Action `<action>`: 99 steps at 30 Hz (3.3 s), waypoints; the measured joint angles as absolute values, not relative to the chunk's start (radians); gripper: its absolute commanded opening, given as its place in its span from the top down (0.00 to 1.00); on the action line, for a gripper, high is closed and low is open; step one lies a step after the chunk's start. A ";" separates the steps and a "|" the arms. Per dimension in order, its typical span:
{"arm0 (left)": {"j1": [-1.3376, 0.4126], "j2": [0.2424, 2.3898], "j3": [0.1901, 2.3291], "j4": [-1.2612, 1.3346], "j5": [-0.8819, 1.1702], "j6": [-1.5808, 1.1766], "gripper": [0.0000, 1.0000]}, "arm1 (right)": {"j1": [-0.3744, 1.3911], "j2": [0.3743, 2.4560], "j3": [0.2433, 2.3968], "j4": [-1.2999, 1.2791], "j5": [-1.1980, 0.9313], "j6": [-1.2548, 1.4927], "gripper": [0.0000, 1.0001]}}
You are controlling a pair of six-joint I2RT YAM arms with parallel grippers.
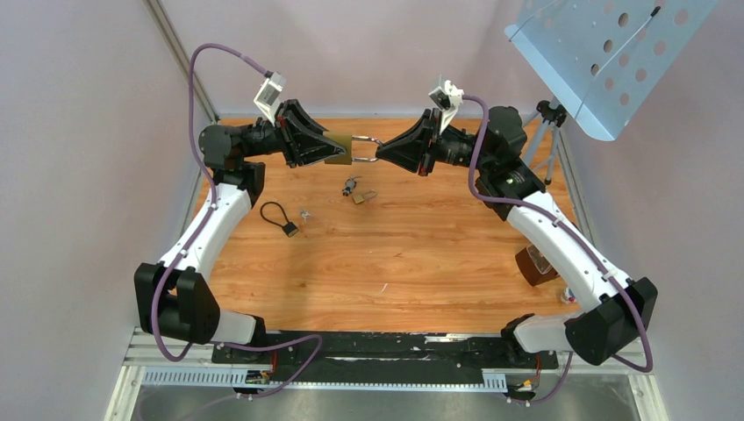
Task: Lock with the key
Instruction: Lock the lock.
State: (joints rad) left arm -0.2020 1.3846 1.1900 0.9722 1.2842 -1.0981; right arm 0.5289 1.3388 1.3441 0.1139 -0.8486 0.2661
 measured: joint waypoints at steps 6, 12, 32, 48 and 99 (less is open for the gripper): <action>-0.202 1.384 1.166 0.996 1.269 -1.092 1.00 | 0.530 1.372 1.350 0.164 -0.883 0.363 1.00; -0.203 1.380 1.152 1.007 1.235 -1.090 1.00 | 0.532 1.386 1.348 0.218 -0.867 0.411 1.00; -0.252 1.369 1.124 0.979 1.189 -1.021 1.00 | 0.538 1.441 1.487 0.153 -0.886 0.326 1.00; -0.402 1.374 1.117 0.728 1.308 -0.850 1.00 | 0.647 1.417 1.476 0.123 -0.805 0.230 1.00; -0.333 1.269 1.282 -0.588 1.209 0.213 1.00 | 0.628 1.602 1.670 -0.246 -1.025 0.152 0.82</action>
State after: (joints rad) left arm -0.3328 1.2686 1.2816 -0.5880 1.2095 0.2127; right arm 0.6281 1.6024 1.6695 -0.2462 -1.0252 0.1524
